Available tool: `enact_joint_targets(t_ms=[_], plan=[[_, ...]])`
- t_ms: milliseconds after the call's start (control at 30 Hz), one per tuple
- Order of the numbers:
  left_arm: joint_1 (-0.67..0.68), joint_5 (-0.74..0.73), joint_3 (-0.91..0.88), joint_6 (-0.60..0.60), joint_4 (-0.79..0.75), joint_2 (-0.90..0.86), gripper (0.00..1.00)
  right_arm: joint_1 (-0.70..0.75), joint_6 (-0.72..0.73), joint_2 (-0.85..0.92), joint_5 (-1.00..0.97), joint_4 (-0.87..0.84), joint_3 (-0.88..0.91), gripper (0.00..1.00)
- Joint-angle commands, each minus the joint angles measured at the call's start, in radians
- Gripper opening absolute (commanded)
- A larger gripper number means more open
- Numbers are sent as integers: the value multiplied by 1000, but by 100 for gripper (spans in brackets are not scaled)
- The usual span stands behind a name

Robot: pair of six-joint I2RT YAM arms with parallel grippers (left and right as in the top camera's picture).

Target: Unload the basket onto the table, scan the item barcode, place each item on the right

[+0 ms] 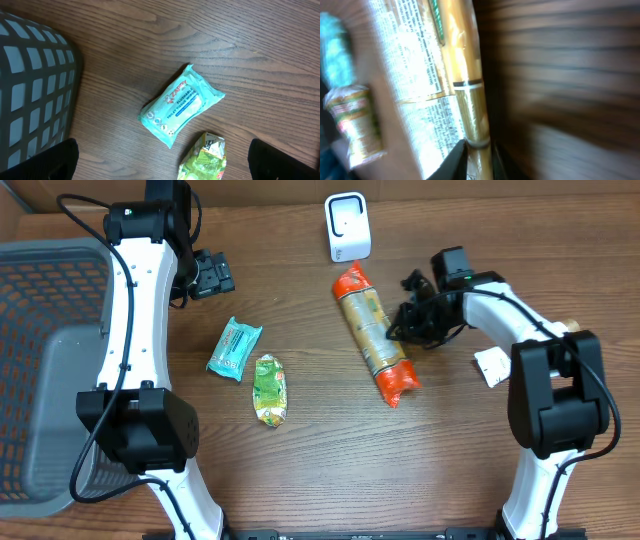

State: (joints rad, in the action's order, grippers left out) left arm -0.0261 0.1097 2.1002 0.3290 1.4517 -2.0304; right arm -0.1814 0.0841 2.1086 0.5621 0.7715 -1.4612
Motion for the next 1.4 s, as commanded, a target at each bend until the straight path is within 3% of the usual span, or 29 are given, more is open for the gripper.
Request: enact_joint_targets(t_ms=[0,200,367,600,1033,1367], plan=[[0,9,-3,-19,2,-10,100,24,-2,-21,-124,-4,-11,31],[0,9,-3,-19,2,-10,100,25,-22,-21,-123,19,-37,39],[0,9,-3,-19,2,-10,100,24,-114,-22,-110,161,-139,45],[0,9,-3,-19,2,-10,99,13,-146,-20,-75,225,-146,66],[0,9,-3,-19,2,-10,99,-10,-172,-16,-85,-143,53,73],[0,9,-3,-19,2,-10,100,-91,-171,73,-45,-195,58,73]])
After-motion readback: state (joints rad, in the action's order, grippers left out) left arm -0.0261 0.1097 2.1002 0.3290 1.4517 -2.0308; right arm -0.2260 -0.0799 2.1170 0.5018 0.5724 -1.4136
